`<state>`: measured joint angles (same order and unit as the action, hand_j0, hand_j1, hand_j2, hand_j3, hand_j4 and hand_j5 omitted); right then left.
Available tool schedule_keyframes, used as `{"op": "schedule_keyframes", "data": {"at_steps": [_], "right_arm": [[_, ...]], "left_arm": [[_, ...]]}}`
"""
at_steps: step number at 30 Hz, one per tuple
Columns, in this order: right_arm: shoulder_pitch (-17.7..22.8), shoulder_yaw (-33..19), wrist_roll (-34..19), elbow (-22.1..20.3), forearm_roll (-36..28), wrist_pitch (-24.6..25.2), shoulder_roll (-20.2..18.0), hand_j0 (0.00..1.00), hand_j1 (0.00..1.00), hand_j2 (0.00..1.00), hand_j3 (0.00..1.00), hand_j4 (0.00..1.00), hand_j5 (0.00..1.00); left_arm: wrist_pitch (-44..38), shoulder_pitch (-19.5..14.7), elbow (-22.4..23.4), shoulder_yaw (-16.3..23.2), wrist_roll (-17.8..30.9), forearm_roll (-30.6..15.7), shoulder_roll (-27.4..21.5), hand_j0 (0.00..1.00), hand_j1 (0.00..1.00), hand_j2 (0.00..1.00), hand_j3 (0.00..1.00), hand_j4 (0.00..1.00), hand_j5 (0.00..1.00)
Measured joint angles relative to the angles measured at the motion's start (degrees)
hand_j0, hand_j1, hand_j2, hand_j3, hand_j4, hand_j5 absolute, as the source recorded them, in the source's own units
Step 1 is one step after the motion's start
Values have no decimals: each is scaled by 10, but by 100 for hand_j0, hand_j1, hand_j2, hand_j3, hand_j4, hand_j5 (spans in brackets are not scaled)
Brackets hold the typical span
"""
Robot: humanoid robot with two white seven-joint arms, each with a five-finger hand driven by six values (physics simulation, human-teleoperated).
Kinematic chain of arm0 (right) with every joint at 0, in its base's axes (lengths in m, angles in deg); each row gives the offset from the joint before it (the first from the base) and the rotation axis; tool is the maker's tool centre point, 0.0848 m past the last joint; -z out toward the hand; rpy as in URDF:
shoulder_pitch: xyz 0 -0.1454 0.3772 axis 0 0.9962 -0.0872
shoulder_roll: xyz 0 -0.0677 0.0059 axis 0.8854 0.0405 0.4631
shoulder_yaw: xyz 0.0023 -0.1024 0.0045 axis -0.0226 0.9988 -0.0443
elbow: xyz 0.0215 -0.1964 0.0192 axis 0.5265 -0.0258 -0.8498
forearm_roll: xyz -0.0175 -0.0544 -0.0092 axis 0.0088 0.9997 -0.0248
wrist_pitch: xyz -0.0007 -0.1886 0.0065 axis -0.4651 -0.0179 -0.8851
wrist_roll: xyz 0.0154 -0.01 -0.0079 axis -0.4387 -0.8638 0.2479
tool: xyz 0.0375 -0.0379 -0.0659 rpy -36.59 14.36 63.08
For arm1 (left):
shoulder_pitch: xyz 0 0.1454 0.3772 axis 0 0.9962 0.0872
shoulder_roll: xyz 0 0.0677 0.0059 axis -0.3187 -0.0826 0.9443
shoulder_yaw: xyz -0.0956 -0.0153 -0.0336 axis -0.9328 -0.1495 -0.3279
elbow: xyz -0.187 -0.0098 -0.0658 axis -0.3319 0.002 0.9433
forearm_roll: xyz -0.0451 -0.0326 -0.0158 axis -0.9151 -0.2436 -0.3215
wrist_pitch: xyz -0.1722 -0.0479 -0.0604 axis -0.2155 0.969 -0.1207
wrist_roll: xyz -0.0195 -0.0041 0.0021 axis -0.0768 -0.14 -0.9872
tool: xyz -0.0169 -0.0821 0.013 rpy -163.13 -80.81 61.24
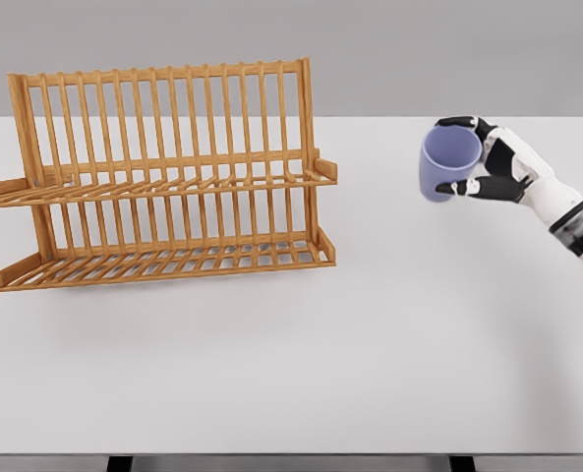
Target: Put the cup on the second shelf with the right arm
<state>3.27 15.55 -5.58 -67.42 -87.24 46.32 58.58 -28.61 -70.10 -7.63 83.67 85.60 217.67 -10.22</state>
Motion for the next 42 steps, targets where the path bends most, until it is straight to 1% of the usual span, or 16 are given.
{"op": "schedule_keyframes", "data": {"at_steps": [5, 14, 20, 25, 31, 35, 42], "right_arm": [[-3, 0, 0, -18, 0, -1, 0, 73, 73, 73, 73, 73, 73], [-6, -1, 0, -73, -2, -3, 3, 73, 73, 73, 73, 73, 73], [-23, 0, 0, -95, -3, -7, 6, 73, 73, 73, 73, 73, 73], [-27, 0, 0, -109, -3, -16, 7, 73, 73, 73, 73, 73, 73], [-35, 3, 0, -127, -3, -23, 19, 73, 73, 73, 73, 73, 73], [-47, 6, 0, -131, -3, -29, 35, 73, 73, 73, 73, 73, 73], [-61, 27, 0, -132, -3, -39, 59, 73, 73, 73, 73, 73, 73]], "left_arm": [[0, 0, 0, 0, 0, 0, 0, 100, 100, 100, 100, 100, 100], [0, 0, 0, 0, 0, 0, 0, 100, 100, 100, 100, 100, 100], [0, 0, 0, 0, 0, 0, 0, 100, 100, 100, 100, 100, 100], [0, 0, 0, 0, 0, 0, 0, 100, 100, 100, 100, 100, 100], [0, 0, 0, 0, 0, 0, 0, 100, 100, 100, 100, 100, 100], [0, 0, 0, 0, 0, 0, 0, 100, 100, 100, 100, 100, 100], [0, 0, 0, 0, 0, 0, 0, 100, 100, 100, 100, 100, 100]]}}
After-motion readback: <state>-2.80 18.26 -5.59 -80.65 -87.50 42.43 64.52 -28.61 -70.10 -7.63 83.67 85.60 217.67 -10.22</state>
